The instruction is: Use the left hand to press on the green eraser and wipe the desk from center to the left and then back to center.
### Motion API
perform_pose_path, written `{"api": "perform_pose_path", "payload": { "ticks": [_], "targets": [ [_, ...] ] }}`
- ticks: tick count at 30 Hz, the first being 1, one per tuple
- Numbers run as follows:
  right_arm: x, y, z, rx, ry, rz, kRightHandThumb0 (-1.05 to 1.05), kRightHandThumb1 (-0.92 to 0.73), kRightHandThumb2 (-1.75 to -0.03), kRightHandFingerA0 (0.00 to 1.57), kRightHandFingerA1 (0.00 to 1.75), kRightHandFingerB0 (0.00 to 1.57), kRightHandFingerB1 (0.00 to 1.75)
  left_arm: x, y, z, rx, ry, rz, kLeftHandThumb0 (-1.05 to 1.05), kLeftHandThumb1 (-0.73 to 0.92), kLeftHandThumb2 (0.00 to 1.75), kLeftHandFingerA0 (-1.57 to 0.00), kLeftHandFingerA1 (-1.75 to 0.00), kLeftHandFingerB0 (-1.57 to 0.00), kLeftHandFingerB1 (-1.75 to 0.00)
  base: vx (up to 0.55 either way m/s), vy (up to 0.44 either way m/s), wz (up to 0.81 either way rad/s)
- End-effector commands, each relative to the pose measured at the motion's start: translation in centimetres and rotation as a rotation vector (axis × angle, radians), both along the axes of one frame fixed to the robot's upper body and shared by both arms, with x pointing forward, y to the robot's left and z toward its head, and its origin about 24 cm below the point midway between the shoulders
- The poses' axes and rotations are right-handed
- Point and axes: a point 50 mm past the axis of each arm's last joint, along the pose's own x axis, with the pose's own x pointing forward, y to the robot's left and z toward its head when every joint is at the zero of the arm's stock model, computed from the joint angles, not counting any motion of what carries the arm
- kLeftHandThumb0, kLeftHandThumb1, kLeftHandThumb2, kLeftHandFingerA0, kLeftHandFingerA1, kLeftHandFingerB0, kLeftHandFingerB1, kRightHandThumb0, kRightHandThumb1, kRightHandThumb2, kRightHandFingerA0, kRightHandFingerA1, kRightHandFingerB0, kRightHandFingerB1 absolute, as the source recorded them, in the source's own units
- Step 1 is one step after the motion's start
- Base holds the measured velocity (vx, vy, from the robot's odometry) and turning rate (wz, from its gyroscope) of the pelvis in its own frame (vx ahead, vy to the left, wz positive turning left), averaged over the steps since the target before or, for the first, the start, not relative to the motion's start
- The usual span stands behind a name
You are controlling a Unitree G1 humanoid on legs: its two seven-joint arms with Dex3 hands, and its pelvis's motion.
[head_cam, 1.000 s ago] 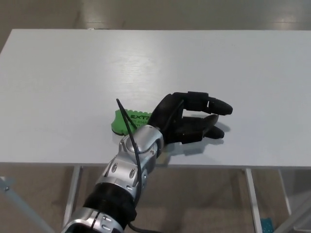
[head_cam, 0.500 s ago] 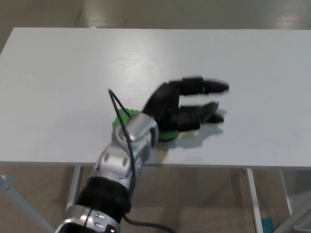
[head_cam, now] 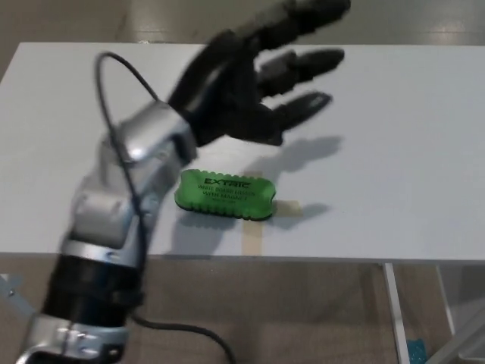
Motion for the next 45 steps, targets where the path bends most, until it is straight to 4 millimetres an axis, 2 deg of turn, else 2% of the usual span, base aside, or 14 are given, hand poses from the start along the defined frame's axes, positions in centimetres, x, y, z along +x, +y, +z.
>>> {"api": "perform_pose_path", "payload": {
  "ticks": [1, 5, 6, 8, 14, 15, 19, 21, 27, 28, 30, 32, 38, 45],
  "targets": [
    [-2.3, -0.7, -0.7, -0.040, 0.065, 0.008, -0.39, -0.71, -0.63, 0.69, 0.45, 0.56, 0.39, -10.7, 4.4, 4.8, 0.159, -0.213, -0.660, -0.83, 0.46, 0.89, -0.09, -0.23, -0.05, -0.27, 0.00, 0.000, 0.00],
    [-2.4, -0.9, -0.5, -0.033, 0.057, -0.008, -0.41, -0.71, -0.63, 0.69, 0.44, 0.55, 0.38, -13.2, 8.0, 3.5, 0.172, -0.158, -0.688, -0.83, 0.48, 0.89, -0.10, -0.18, 0.00, -0.15, 0.00, 0.000, 0.00],
    [-2.3, -1.0, -0.4, -0.039, 0.050, -0.012, -0.41, -0.71, -0.63, 0.68, 0.43, 0.53, 0.38, -13.5, 8.5, 3.0, 0.167, -0.137, -0.691, -0.86, 0.55, 0.57, -0.07, -0.28, 0.00, -0.27, 0.00, 0.000, 0.00],
    [-2.0, -1.2, -0.1, -0.057, 0.028, -0.022, -0.42, -0.71, -0.63, 0.68, 0.43, 0.52, 0.37, -14.1, 9.4, 1.9, 0.150, -0.081, -0.692, -0.77, 0.53, 0.56, -0.07, -0.27, 0.00, -0.26, 0.00, 0.000, 0.00],
    [-0.6, -2.3, 1.2, -0.105, -0.022, -0.027, -0.42, -0.72, -0.63, 0.65, 0.41, 0.44, 0.35, -16.4, 13.4, -2.5, 0.017, 0.187, -0.613, -0.34, 0.22, 0.83, 0.00, -0.49, -0.01, -0.48, 0.00, 0.000, 0.00],
    [-0.5, -2.4, 1.3, -0.109, -0.023, -0.031, -0.43, -0.72, -0.63, 0.64, 0.40, 0.43, 0.34, -16.5, 13.6, -2.8, -0.001, 0.206, -0.610, -0.58, 0.46, 0.55, -0.15, -0.30, -0.21, -0.33, 0.00, 0.000, 0.00],
    [0.2, -2.9, 1.7, -0.113, -0.036, -0.084, -0.49, -0.60, -0.87, 0.55, 0.54, 0.37, 0.48, -17.1, 15.4, -4.8, -0.095, 0.293, -0.572, -0.38, 0.42, 0.53, -0.28, -0.35, -0.36, -0.33, 0.00, 0.000, 0.00],
    [0.6, -3.2, 1.9, -0.108, -0.065, -0.143, -0.49, -0.59, -0.86, 0.55, 0.53, 0.38, 0.47, -18.6, 17.1, -7.6, -0.094, 0.378, -0.370, -0.26, 0.48, 0.54, -0.73, -0.46, -0.59, -0.38, 0.00, 0.000, 0.00],
    [0.3, -3.1, 1.9, -0.125, -0.058, -0.126, -0.44, -0.72, -0.62, 0.61, 0.39, 0.43, 0.34, -19.5, 19.5, -13.2, -0.059, 0.560, -0.094, -0.31, 0.51, 0.55, -0.78, -0.46, -0.62, -0.39, 0.00, 0.000, 0.00],
    [0.2, -3.0, 1.8, -0.123, -0.055, -0.123, -0.49, -0.60, -0.89, 0.52, 0.54, 0.36, 0.48, -19.7, 19.8, -14.0, -0.051, 0.586, -0.057, -0.31, 0.52, 0.55, -0.79, -0.46, -0.63, -0.38, 0.00, 0.000, 0.00],
    [-0.2, -3.0, 1.8, -0.127, -0.049, -0.113, -0.50, -0.61, -0.89, 0.52, 0.53, 0.36, 0.48, -20.3, 20.7, -16.9, -0.028, 0.665, 0.069, -0.33, 0.54, 0.56, -0.82, -0.47, -0.64, -0.39, 0.00, 0.000, 0.00],
    [-0.3, -3.1, 1.8, -0.116, -0.048, -0.117, -0.44, -0.72, -0.62, 0.61, 0.39, 0.43, 0.34, -20.8, 21.6, -20.1, 0.001, 0.744, 0.214, -0.37, 0.45, 0.81, -0.84, -0.66, -0.56, -0.54, 0.00, 0.000, 0.00],
    [-0.6, -2.4, 0.8, -0.116, -0.004, -0.120, -0.49, -0.61, -0.88, 0.57, 0.55, 0.34, 0.47, -22.5, 22.0, -25.7, 0.387, 0.711, 0.710, -0.39, 0.66, 0.60, -0.86, -0.47, -0.52, -0.36, 0.00, 0.000, 0.00],
    [-1.0, -1.9, -0.1, -0.135, 0.045, -0.065, -0.44, -0.74, -0.63, 0.65, 0.41, 0.40, 0.33, -22.0, 22.8, -28.0, 0.344, 0.872, 0.901, -0.32, 0.69, 0.61, -0.91, -0.48, -0.59, -0.38, 0.00, 0.000, 0.00]
  ]
}}
